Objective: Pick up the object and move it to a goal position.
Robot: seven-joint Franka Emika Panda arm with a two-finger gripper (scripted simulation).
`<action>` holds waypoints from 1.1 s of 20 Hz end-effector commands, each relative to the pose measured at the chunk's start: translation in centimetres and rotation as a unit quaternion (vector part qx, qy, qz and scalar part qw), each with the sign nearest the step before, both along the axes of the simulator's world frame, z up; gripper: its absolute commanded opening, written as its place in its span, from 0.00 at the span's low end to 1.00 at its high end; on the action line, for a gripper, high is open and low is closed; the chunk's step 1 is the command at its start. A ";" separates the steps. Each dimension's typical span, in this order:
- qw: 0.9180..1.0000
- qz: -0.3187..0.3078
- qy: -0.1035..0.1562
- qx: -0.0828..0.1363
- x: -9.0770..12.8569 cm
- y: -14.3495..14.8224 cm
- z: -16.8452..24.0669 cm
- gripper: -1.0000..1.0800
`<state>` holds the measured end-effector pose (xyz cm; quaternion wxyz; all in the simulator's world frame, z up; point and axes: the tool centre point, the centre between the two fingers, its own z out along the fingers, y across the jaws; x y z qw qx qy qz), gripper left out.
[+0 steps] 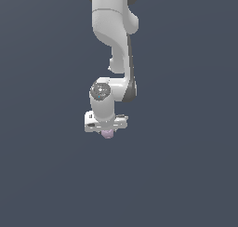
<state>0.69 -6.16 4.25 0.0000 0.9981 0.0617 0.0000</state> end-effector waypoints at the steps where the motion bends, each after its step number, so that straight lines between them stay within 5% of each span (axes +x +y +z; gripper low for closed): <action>1: 1.000 0.000 -0.001 0.000 0.0 -0.2 0.5 0.00; 10: 1.000 0.000 -0.001 0.000 -0.3 -2.5 6.0 0.00; 22: 1.000 0.000 0.000 0.001 -0.9 -8.0 18.9 0.00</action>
